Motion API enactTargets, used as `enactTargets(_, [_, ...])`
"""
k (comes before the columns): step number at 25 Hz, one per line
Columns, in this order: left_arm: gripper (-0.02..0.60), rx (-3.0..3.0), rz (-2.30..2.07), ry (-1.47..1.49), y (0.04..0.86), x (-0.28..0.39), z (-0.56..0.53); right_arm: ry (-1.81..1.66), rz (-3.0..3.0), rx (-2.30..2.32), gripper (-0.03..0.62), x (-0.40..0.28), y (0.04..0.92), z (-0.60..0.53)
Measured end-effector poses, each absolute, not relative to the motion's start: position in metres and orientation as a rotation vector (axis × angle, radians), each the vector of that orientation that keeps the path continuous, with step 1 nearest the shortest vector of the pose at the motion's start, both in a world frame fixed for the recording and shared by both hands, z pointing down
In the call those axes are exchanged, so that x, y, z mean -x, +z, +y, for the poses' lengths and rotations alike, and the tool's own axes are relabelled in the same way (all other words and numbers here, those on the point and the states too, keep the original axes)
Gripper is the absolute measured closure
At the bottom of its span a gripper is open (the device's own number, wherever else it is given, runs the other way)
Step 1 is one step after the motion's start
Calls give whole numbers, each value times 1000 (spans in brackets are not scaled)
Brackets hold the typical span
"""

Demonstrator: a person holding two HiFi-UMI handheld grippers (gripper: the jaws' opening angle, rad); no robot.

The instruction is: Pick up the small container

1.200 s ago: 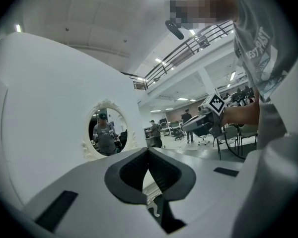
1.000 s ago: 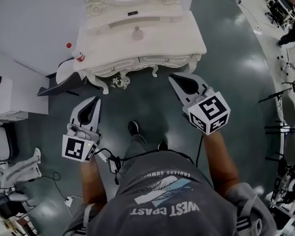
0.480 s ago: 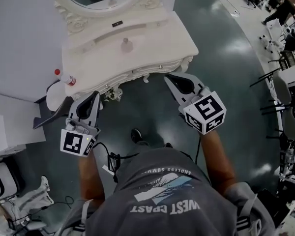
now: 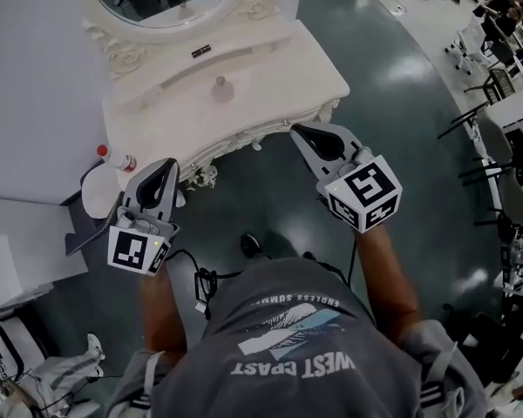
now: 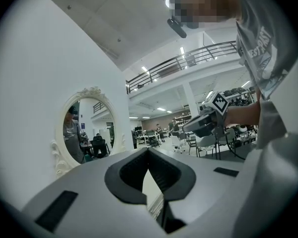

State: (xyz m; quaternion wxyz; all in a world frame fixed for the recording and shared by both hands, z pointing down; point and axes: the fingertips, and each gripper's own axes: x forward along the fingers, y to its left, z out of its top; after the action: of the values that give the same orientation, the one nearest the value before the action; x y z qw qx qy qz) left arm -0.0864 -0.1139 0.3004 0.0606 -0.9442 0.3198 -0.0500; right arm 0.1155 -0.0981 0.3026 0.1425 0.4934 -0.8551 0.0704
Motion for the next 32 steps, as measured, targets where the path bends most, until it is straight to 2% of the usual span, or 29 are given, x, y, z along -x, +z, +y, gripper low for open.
enactTargets(16, [566, 2855, 969, -66, 294, 117, -136, 146, -2398, -1465, 566, -104, 287, -118])
enactTargets(32, [566, 2749, 1294, -165, 310, 168, -194, 178, -2519, -1221, 566, -75, 326, -242])
